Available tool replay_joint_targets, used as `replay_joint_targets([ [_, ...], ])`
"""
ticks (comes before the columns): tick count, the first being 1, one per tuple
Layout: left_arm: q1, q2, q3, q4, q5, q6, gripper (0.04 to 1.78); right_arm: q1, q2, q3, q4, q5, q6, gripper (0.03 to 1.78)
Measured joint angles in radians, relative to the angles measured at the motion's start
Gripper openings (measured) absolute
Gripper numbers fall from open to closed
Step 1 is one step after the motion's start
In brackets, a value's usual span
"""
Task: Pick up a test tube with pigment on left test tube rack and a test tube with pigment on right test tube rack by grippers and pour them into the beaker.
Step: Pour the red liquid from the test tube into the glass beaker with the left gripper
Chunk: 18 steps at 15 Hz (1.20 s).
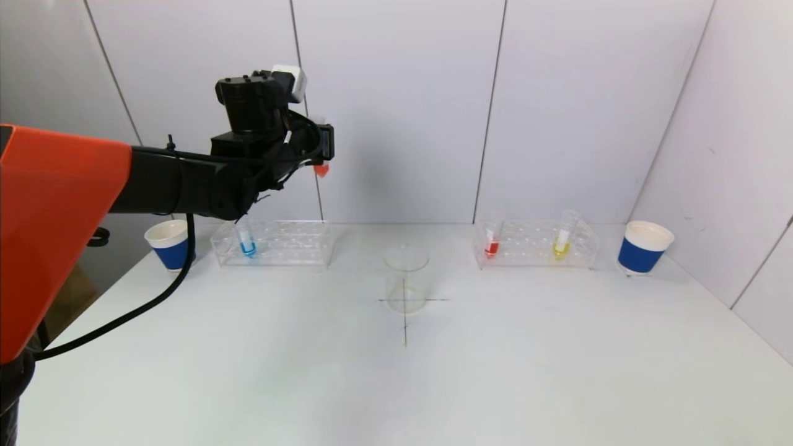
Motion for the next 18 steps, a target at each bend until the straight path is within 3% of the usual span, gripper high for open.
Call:
replay_joint_targets([
  [3, -0.002, 0.003, -0.097, 0.159, -0.216, 0.008, 0.44, 0.0, 0.0, 0.0, 0.0, 0.0, 0.0, 1.77],
  [7, -0.003, 0.039, -0.202, 0.268, -0.491, 0.1, 0.44, 0.0, 0.0, 0.0, 0.0, 0.0, 0.0, 1.77],
  [10, -0.002, 0.096, -0.254, 0.258, -0.64, 0.202, 0.44, 0.0, 0.0, 0.0, 0.0, 0.0, 0.0, 1.77],
  [14, 0.003, 0.19, -0.29, 0.117, -0.803, 0.334, 0.44, 0.0, 0.0, 0.0, 0.0, 0.0, 0.0, 1.77],
  [18, 0.013, 0.252, -0.294, 0.059, -0.966, 0.492, 0.44, 0.0, 0.0, 0.0, 0.0, 0.0, 0.0, 1.77],
])
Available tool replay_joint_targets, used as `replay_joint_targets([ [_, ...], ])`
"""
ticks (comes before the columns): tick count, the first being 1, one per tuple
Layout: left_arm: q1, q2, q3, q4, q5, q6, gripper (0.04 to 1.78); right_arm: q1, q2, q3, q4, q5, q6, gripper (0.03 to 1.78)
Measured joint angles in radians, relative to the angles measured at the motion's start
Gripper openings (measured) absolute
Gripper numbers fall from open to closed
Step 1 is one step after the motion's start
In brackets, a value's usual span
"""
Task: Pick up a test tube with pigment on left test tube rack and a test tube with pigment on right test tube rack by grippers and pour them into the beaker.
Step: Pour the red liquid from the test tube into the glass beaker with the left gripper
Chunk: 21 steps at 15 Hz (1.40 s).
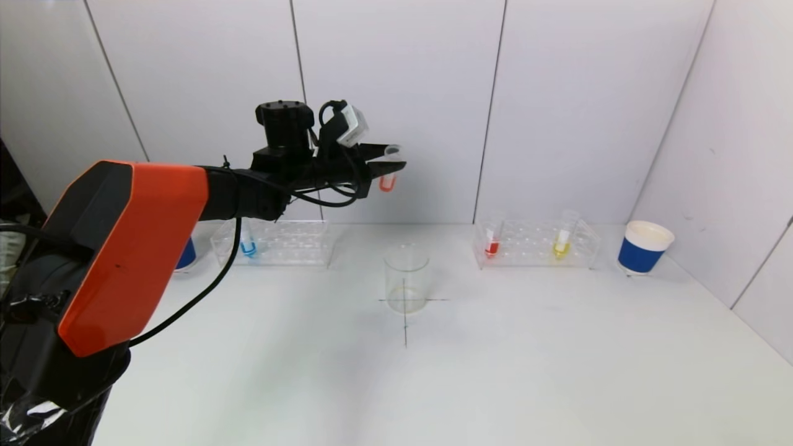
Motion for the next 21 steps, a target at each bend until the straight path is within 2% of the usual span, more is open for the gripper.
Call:
replay_joint_targets([
  [7, 0.0, 0.034, 0.005, 0.001, -0.231, 0.221, 0.44, 0.0, 0.0, 0.0, 0.0, 0.0, 0.0, 1.77],
  [14, 0.001, 0.048, 0.034, 0.006, -0.277, 0.445, 0.44, 0.0, 0.0, 0.0, 0.0, 0.0, 0.0, 1.77],
  [21, 0.004, 0.045, 0.108, 0.0, -0.266, 0.679, 0.44, 0.0, 0.0, 0.0, 0.0, 0.001, 0.0, 1.77],
])
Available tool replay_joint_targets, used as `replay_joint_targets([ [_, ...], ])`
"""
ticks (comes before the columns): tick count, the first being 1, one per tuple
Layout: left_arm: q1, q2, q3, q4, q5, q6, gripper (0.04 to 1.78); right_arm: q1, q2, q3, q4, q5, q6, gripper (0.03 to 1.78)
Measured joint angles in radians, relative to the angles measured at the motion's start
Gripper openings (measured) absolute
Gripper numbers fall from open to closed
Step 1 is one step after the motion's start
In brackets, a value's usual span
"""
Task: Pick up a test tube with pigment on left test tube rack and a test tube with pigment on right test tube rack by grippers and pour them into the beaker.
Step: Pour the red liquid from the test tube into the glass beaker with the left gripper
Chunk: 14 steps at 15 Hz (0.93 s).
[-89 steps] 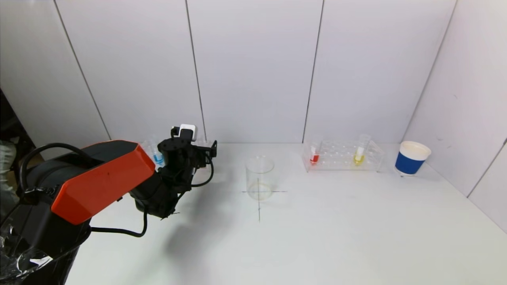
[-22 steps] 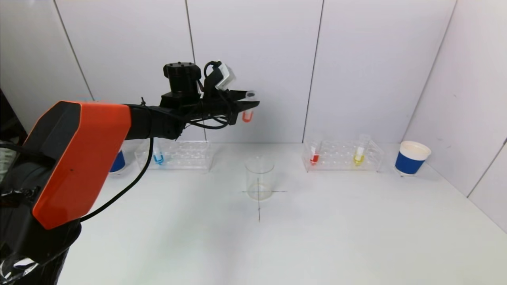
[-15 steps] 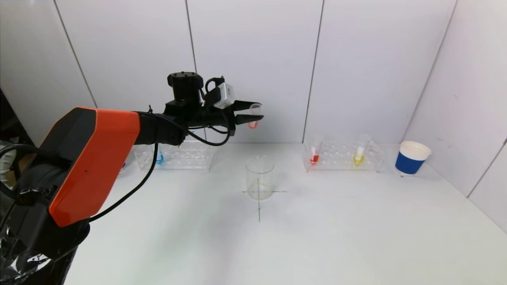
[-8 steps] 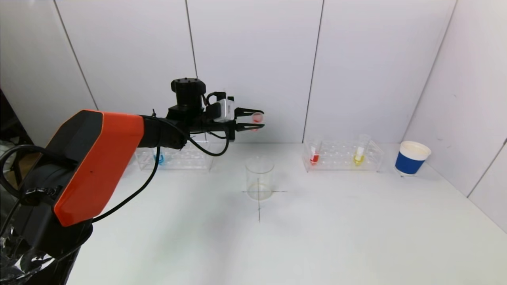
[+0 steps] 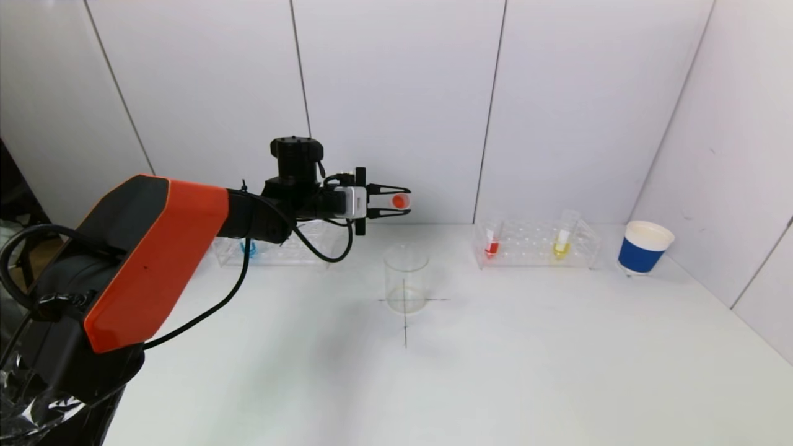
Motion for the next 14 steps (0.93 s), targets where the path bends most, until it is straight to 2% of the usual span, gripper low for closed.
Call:
replay_joint_targets([
  [6, 0.004, -0.005, 0.023, -0.001, 0.064, 0.131, 0.44, 0.0, 0.0, 0.0, 0.0, 0.0, 0.0, 1.77],
  [14, 0.005, -0.015, 0.091, -0.019, 0.079, 0.248, 0.44, 0.0, 0.0, 0.0, 0.0, 0.0, 0.0, 1.77],
])
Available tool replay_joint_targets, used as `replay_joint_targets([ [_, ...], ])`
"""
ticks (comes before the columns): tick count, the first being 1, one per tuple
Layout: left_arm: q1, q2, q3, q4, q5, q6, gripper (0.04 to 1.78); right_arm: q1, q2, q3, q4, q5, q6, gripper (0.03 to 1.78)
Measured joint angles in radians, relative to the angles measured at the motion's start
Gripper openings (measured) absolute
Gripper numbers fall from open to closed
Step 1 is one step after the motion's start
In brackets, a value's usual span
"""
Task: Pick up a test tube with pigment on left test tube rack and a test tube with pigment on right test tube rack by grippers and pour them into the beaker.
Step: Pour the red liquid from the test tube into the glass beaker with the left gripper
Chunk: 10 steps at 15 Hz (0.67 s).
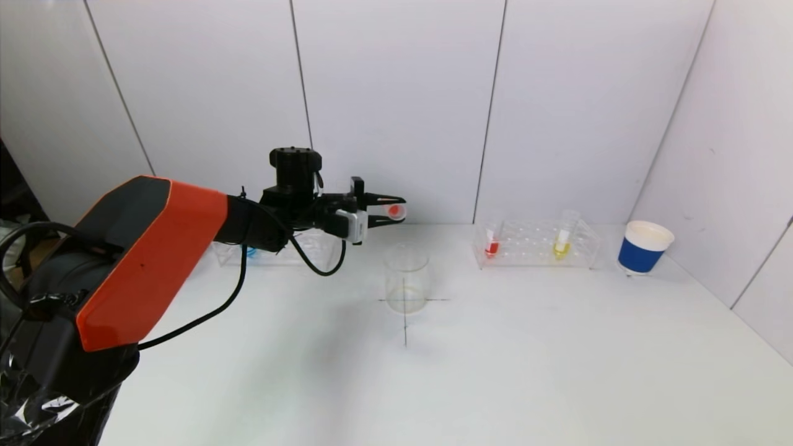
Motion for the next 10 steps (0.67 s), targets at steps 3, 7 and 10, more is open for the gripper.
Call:
replay_joint_targets([
  [3, -0.001, -0.014, 0.06, -0.063, 0.0, 0.009, 0.44, 0.0, 0.0, 0.0, 0.0, 0.0, 0.0, 1.77],
  [7, -0.002, -0.02, 0.083, -0.077, 0.0, 0.075, 0.44, 0.0, 0.0, 0.0, 0.0, 0.0, 0.0, 1.77],
  [10, -0.002, -0.024, 0.102, -0.077, 0.005, 0.126, 0.44, 0.0, 0.0, 0.0, 0.0, -0.001, 0.0, 1.77],
])
